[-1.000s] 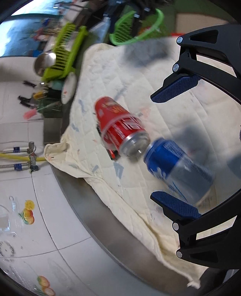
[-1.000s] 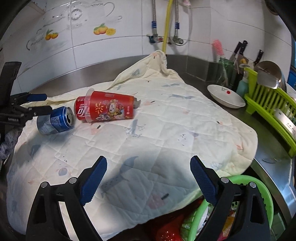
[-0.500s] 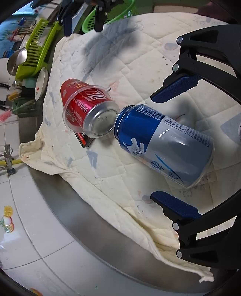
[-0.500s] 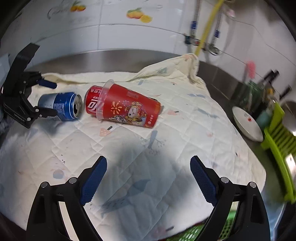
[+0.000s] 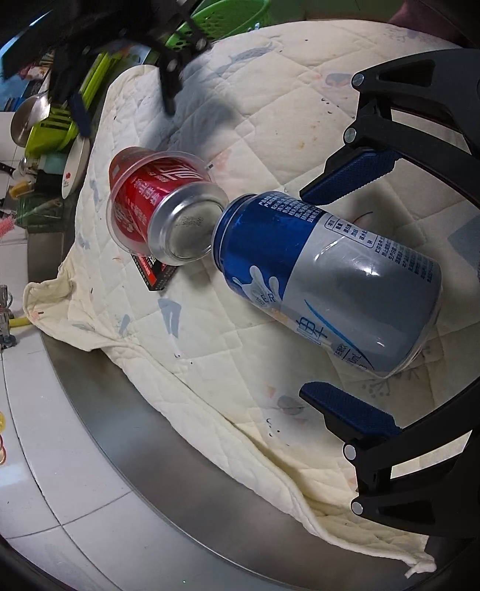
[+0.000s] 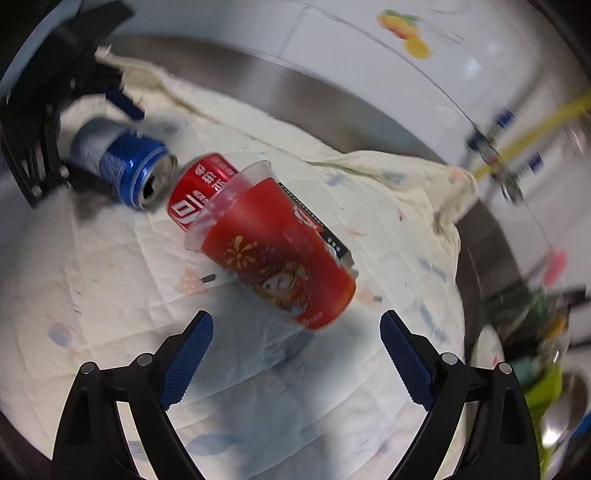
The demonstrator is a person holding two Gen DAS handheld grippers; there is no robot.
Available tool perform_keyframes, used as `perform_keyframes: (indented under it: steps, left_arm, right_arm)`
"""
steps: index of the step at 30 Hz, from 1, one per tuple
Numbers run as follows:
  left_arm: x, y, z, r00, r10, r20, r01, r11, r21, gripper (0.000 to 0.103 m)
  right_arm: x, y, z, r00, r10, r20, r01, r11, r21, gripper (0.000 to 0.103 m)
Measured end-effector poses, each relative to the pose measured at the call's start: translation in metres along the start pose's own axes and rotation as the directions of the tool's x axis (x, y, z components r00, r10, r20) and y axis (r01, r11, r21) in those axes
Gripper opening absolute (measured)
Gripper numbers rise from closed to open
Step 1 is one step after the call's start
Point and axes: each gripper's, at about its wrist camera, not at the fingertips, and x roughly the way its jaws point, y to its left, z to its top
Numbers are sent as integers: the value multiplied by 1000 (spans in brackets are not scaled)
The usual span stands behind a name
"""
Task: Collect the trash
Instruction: 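Grasp the blue-and-white can with the left gripper while the right grasps the red paper cup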
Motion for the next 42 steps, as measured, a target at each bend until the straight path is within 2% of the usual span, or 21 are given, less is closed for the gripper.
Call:
perform_keyframes:
  steps: [5,10,16,19,20,21,22,25,32,42]
  left_arm:
    - [3,1,-2,1000,-26,5,26,1000,-6,94]
    - [8,1,-3,999,-47,4,47,999,1,94]
    - [11,2,-3,998,-61,3,61,998,5,94]
    - [13,3,-3,998,-66,-3,66,998,0,92]
    - [14,3,-3,998,-69,-4,69,998,-1,90]
    - [14,3,-2,997,-72,-7,72,997,0,89]
    - [15,2,-2,997,-73,-11,73,997,3,86]
    - [18,-2,-2,997,-75,-26,75,997,10,78]
    - [20,-5,2,998,-62,-33,62,998,3,75]
    - [8,-14,-3,1000,-20,4,20,1000,10,64]
  right_arm:
    - [26,3,20,999,9,-31,-14,989,-150,89]
    - [50,16,29,998,8,-68,-29,950,-310,89]
    - [69,25,36,994,37,-103,-77,910,-408,89]
    - [74,26,38,993,57,-101,-93,909,-407,88]
    - [74,24,39,993,69,-99,-103,913,-394,86]
    - [74,23,40,992,77,-100,-110,918,-380,78]
    - [75,22,41,992,79,-103,-111,923,-368,77]
    - [73,25,40,993,71,-96,-101,930,-354,76]
    - [65,25,37,991,62,-115,-95,946,-310,72]
    - [36,37,33,988,-2,-154,-53,934,-354,69]
